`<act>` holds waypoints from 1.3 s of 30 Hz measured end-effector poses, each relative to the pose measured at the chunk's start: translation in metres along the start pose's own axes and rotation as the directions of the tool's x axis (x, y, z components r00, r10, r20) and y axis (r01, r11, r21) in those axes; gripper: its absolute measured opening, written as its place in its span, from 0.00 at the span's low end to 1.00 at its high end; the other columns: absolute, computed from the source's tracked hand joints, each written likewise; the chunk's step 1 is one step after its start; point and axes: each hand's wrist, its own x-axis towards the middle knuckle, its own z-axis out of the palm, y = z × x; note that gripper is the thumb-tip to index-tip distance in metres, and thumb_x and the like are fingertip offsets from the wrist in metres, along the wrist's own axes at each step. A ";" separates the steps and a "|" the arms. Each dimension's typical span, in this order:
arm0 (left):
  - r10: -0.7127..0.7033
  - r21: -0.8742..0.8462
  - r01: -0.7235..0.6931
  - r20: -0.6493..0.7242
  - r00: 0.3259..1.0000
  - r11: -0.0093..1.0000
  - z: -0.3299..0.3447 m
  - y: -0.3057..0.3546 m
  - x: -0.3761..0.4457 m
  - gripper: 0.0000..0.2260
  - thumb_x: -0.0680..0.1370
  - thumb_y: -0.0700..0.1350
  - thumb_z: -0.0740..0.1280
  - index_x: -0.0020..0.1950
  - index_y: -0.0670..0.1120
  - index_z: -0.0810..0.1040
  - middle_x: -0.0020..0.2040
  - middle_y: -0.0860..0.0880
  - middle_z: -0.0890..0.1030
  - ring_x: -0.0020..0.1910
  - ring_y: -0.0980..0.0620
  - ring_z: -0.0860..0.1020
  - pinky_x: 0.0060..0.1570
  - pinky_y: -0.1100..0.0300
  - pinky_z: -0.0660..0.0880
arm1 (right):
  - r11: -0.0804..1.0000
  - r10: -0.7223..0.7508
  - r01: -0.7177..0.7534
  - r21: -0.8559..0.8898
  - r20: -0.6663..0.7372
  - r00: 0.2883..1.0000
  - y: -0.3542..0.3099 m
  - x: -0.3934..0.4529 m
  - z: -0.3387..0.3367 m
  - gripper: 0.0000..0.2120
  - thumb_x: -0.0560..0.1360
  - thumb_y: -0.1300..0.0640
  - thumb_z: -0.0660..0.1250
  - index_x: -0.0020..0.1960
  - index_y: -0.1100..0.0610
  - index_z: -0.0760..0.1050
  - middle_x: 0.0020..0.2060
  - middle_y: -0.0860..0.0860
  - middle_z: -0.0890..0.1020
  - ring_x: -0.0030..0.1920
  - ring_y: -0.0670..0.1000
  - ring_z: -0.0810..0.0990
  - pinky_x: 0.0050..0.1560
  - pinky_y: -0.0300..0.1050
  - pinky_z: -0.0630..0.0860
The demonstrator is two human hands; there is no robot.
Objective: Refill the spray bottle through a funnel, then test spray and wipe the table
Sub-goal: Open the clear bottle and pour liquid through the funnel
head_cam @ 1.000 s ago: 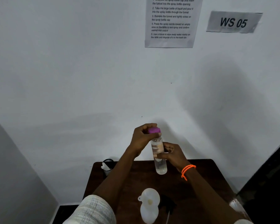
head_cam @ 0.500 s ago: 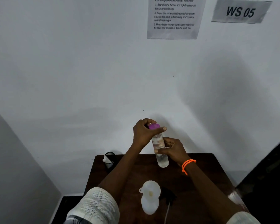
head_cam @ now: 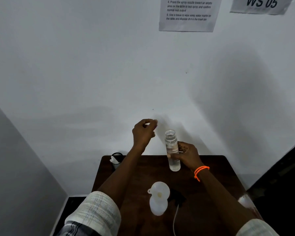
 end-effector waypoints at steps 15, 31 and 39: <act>-0.426 0.414 0.328 0.169 0.889 0.849 -0.053 -0.146 -0.044 0.14 0.71 0.52 0.76 0.32 0.44 0.80 0.26 0.46 0.78 0.23 0.48 0.76 0.28 0.59 0.74 | 0.977 0.072 -0.060 -0.203 0.053 0.996 0.051 -0.040 -0.018 0.18 0.59 0.57 0.84 0.46 0.47 0.85 0.40 0.42 0.87 0.43 0.42 0.86 0.48 0.43 0.81; -0.597 0.240 0.548 0.251 0.762 0.801 -0.065 -0.200 -0.097 0.13 0.75 0.41 0.74 0.52 0.31 0.82 0.32 0.41 0.75 0.25 0.48 0.72 0.23 0.63 0.70 | 0.925 0.051 0.025 -0.379 0.188 0.981 0.105 -0.086 -0.010 0.29 0.57 0.58 0.84 0.58 0.48 0.84 0.46 0.36 0.84 0.49 0.34 0.83 0.48 0.29 0.77; -0.598 0.196 0.565 0.262 0.758 0.802 -0.062 -0.206 -0.106 0.07 0.73 0.41 0.75 0.45 0.37 0.82 0.28 0.45 0.75 0.24 0.49 0.72 0.26 0.61 0.72 | 0.897 0.037 0.071 -0.436 0.235 0.971 0.114 -0.094 -0.005 0.23 0.61 0.51 0.82 0.55 0.49 0.84 0.45 0.41 0.86 0.46 0.36 0.83 0.47 0.37 0.79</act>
